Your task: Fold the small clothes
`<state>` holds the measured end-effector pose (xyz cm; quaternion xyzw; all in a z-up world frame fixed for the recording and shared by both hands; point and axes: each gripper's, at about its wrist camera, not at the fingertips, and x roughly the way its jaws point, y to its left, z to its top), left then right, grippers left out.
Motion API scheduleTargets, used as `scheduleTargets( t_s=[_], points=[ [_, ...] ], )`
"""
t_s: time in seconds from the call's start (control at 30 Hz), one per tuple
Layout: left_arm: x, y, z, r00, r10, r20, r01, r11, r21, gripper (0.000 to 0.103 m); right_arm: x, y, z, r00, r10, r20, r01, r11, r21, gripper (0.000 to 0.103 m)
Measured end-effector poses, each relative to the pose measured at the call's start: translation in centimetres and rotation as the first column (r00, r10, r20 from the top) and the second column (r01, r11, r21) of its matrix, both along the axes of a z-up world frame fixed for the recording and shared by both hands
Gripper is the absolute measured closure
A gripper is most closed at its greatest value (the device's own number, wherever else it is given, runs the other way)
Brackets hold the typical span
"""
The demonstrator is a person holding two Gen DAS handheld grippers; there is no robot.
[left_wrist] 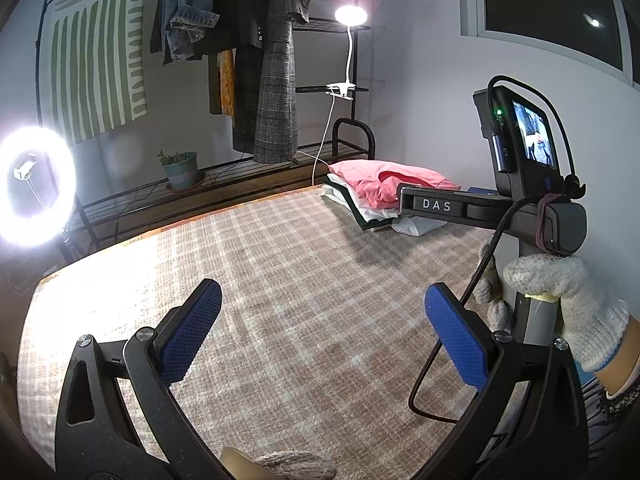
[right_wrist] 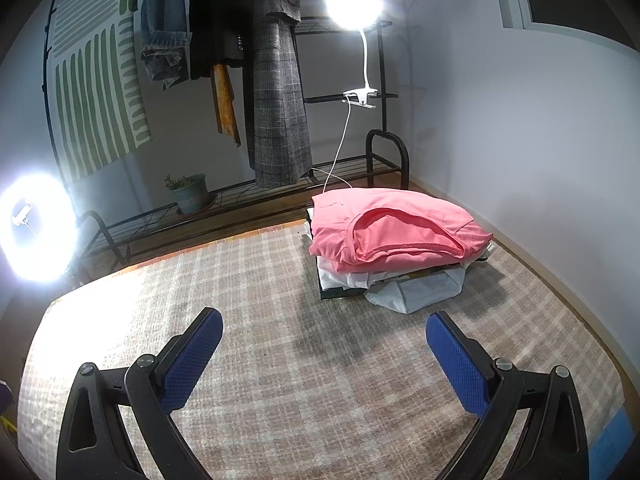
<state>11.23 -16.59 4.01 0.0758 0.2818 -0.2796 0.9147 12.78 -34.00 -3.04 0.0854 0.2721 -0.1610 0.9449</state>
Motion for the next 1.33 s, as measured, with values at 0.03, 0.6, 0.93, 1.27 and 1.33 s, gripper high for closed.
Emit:
scheduleTargets(
  t_s=[0.03,0.6,0.93,1.27,1.33],
  points=[
    [0.02,0.01,0.05,1.0,0.0,0.0,0.0,1.0,0.0,0.0,-0.01,-0.05,-0.02,1.0,0.001,-0.001,-0.001,1.0,-0.001,0.0],
    [0.03,-0.16,0.45,1.0,0.004,0.002,-0.004,1.0,-0.005,0.0,-0.1,-0.34,-0.23,1.0,-0.006,-0.005,0.006,1.0,0.013,0.0],
    [-0.04,-0.26,0.72,1.0,0.01,0.01,-0.01,1.0,-0.006,0.0,-0.09,-0.24,-0.39,1.0,-0.001,-0.011,0.001,1.0,0.016,0.0],
    [0.03,-0.18,0.9,1.0,0.011,0.006,-0.011,1.0,-0.01,0.0,-0.12,-0.31,-0.55,1.0,-0.001,-0.013,0.001,1.0,0.023,0.0],
    [0.1,-0.14,0.91,1.0,0.014,0.006,-0.014,1.0,-0.008,0.0,-0.06,-0.39,-0.56,1.0,0.001,-0.014,-0.001,1.0,0.021,0.0]
  ],
)
